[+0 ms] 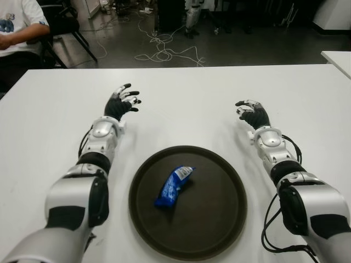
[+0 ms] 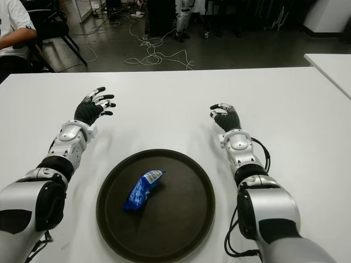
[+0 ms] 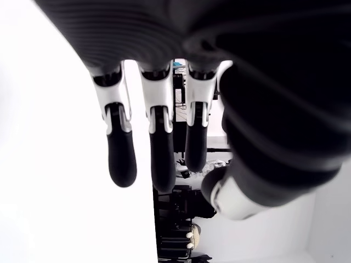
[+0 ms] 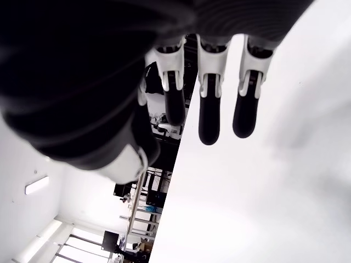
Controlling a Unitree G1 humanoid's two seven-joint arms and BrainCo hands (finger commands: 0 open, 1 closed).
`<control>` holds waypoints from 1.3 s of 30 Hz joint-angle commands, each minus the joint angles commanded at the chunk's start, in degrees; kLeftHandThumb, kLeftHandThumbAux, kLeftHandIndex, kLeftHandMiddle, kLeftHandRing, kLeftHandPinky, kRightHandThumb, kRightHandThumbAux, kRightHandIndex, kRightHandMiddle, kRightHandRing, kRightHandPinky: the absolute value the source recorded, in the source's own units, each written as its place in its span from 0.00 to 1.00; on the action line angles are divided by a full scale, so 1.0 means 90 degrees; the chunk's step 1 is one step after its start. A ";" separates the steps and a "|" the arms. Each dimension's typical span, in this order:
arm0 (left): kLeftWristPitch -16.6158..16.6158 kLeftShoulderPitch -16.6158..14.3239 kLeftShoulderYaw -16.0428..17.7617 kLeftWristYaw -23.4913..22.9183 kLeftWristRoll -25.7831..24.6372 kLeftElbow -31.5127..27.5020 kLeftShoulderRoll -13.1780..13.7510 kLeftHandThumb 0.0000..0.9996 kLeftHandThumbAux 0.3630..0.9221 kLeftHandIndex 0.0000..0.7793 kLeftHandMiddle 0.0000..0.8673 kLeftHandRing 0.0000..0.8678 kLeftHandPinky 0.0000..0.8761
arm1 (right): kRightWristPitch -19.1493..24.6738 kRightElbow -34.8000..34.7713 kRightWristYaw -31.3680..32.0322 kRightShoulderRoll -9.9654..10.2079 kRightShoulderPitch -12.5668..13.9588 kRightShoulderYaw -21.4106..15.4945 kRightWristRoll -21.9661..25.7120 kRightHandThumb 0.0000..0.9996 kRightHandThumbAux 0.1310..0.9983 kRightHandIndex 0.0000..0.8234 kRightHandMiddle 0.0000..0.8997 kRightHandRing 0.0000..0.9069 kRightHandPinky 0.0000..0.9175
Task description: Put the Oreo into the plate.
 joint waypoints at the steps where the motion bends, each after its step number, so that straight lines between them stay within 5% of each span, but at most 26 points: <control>1: 0.0001 0.0001 0.0002 -0.0007 -0.0002 0.0000 0.0006 0.19 0.83 0.18 0.32 0.40 0.51 | -0.0001 0.0000 -0.0010 0.0006 -0.0001 0.0002 -0.0003 0.66 0.70 0.48 0.22 0.28 0.34; 8: 0.0023 0.0007 0.0004 -0.0024 0.0005 -0.0002 0.0042 0.19 0.83 0.18 0.32 0.40 0.50 | 0.0008 0.0007 -0.0106 0.0054 -0.0008 0.0006 -0.0010 0.66 0.70 0.48 0.22 0.28 0.34; 10: 0.0027 0.0007 0.0001 -0.0028 0.0009 -0.0003 0.0050 0.19 0.83 0.17 0.32 0.40 0.51 | 0.0014 0.0011 -0.0120 0.0063 -0.0011 0.0009 -0.0011 0.35 0.70 0.29 0.22 0.27 0.33; 16: 0.0025 0.0015 -0.0006 -0.0050 0.0015 -0.0008 0.0069 0.23 0.81 0.18 0.33 0.40 0.51 | -0.0001 0.0014 -0.0152 0.0081 -0.0010 0.0026 -0.0028 0.13 0.71 0.18 0.22 0.27 0.32; 39: -0.0067 0.0062 -0.0100 -0.0078 0.0085 -0.0035 0.0076 0.20 0.79 0.18 0.33 0.40 0.50 | -0.0053 0.0007 -0.0175 0.0029 0.0019 0.0193 -0.0138 0.08 0.69 0.16 0.21 0.27 0.33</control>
